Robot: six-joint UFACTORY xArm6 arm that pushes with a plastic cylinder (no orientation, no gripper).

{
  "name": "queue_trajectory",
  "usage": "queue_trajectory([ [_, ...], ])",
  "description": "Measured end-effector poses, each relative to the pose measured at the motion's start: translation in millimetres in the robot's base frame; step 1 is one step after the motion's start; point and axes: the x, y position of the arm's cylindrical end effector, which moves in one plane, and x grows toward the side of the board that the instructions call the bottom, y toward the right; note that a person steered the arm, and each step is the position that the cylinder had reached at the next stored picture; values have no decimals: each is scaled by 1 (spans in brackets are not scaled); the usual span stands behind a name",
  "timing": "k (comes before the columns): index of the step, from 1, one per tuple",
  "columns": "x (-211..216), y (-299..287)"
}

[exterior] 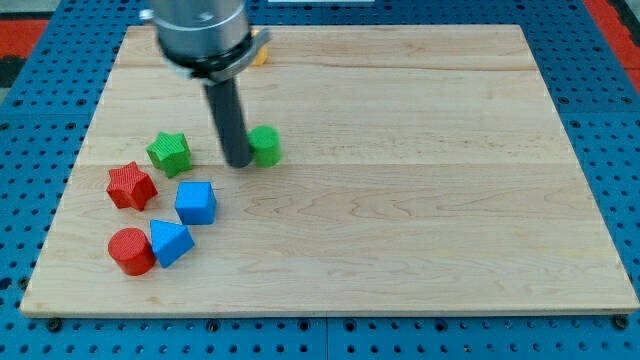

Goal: Push green circle parallel to the yellow hexagon

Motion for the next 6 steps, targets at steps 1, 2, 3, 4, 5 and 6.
queue_trajectory([
  [1, -59, 53],
  [2, -22, 74],
  [3, 14, 86],
  [4, -37, 108],
  [5, -109, 122],
  [6, -141, 142],
])
